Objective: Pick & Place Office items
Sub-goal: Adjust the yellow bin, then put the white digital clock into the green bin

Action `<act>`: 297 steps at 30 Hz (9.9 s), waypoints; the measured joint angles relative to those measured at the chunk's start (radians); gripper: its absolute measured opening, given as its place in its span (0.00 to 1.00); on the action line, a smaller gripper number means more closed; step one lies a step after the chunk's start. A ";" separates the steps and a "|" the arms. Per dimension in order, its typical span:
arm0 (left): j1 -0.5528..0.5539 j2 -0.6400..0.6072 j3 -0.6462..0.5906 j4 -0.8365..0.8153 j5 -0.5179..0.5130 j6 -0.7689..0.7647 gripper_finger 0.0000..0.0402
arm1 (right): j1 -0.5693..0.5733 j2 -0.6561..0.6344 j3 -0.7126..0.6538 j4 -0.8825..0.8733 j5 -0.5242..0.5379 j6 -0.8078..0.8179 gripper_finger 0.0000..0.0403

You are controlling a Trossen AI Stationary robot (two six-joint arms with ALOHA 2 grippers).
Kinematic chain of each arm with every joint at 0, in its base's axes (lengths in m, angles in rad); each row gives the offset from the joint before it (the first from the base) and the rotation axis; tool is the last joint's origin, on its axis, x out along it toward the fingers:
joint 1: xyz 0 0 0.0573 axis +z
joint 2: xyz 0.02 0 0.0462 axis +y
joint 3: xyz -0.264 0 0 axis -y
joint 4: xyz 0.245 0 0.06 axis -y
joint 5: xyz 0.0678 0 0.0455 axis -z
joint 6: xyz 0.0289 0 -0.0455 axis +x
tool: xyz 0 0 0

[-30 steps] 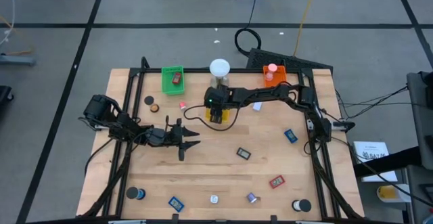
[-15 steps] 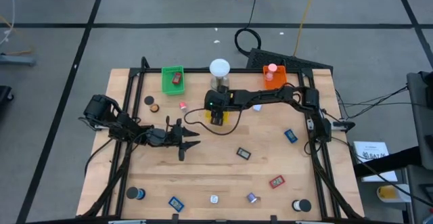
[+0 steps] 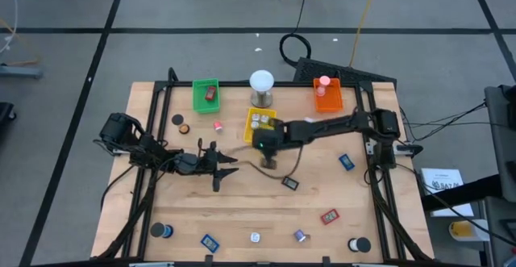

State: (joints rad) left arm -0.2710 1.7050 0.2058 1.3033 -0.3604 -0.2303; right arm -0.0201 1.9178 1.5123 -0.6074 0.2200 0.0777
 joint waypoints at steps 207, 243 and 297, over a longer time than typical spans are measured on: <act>-0.096 -0.187 0.127 -0.397 -0.086 0.049 0.06 | 0.223 -0.408 -0.649 0.795 0.227 -0.125 0.02; 0.002 -0.187 0.523 -1.120 0.154 -0.030 0.08 | 0.184 -0.758 -1.156 1.417 0.224 -0.109 0.01; 0.157 0.157 0.835 -1.552 0.264 0.242 0.63 | 0.184 -0.758 -1.160 1.380 0.223 -0.116 0.01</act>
State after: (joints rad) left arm -0.1139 1.8620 1.0405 -0.2482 -0.0969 0.0119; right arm 0.1642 1.1599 0.3523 0.7731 0.4431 -0.0380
